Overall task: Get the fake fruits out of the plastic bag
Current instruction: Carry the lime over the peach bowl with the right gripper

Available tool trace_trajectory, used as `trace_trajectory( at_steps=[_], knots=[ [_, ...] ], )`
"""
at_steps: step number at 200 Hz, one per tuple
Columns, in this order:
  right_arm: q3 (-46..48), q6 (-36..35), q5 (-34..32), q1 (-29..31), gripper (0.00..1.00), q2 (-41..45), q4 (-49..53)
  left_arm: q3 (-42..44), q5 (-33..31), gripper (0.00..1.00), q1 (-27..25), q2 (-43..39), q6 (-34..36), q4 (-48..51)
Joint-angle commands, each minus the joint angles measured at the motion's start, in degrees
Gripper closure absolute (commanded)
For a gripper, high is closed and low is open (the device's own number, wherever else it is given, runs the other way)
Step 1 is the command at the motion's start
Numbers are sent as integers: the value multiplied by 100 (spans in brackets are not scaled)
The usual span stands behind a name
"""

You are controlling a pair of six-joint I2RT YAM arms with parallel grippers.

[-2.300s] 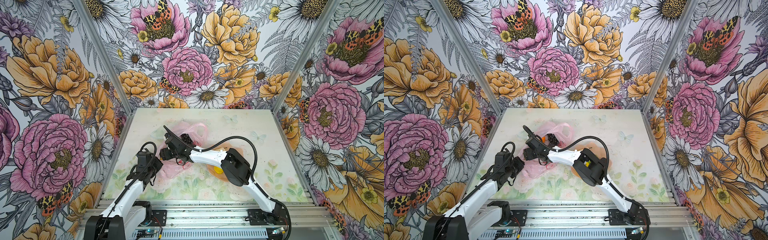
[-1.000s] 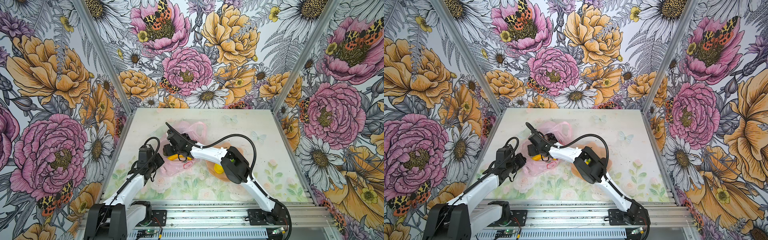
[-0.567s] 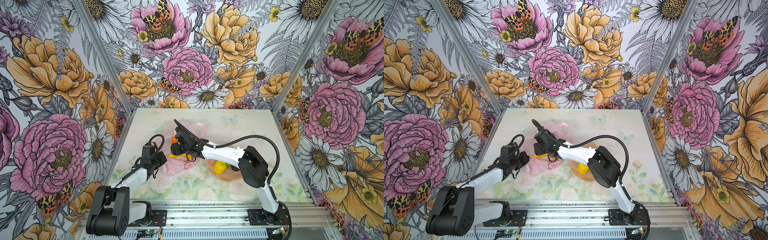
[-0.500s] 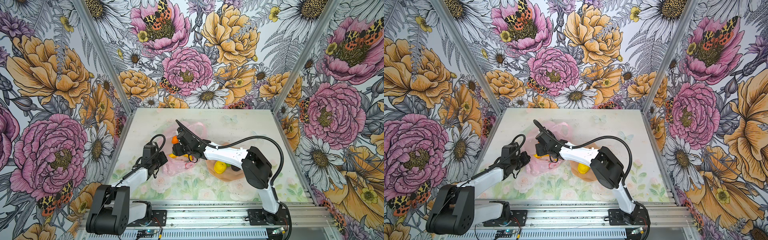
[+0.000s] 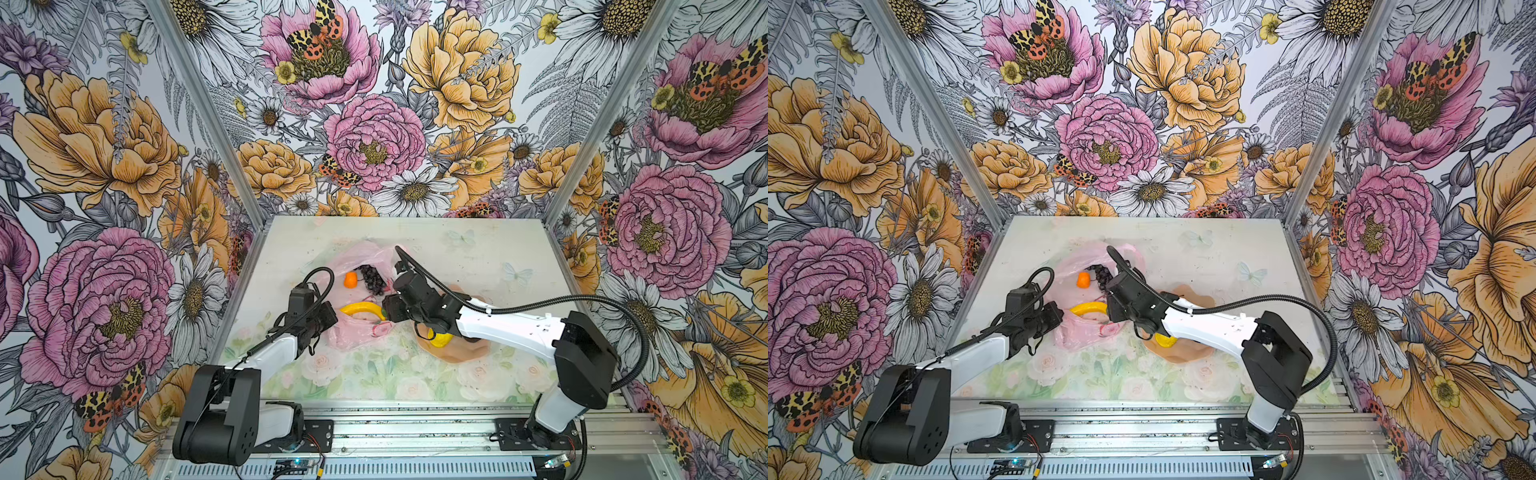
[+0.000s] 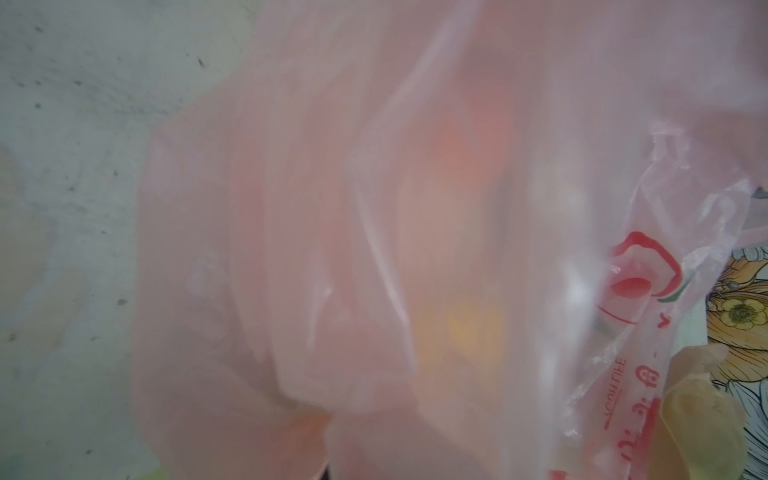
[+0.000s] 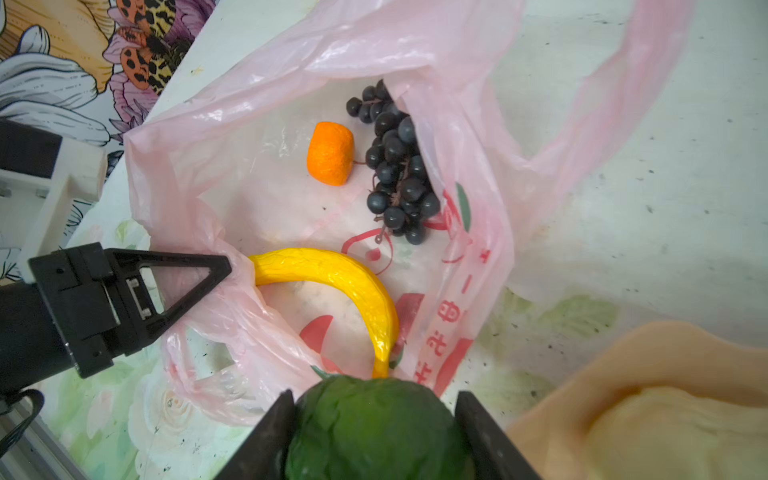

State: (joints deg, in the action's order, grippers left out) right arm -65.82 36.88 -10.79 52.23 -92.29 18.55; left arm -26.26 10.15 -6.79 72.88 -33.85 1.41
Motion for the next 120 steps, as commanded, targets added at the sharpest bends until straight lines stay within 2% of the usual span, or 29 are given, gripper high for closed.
trace_trajectory(
  at_steps=[1,65,120],
  knots=[
    [491,343,-328,-70,41,686,156,-161,50,100,-53,7,151,-147],
    [1592,960,-624,-132,41,2186,1166,-160,62,100,-77,16,147,-154],
    [1995,1222,-755,-188,41,2596,1512,-161,101,100,-86,25,148,-157]
  ],
)
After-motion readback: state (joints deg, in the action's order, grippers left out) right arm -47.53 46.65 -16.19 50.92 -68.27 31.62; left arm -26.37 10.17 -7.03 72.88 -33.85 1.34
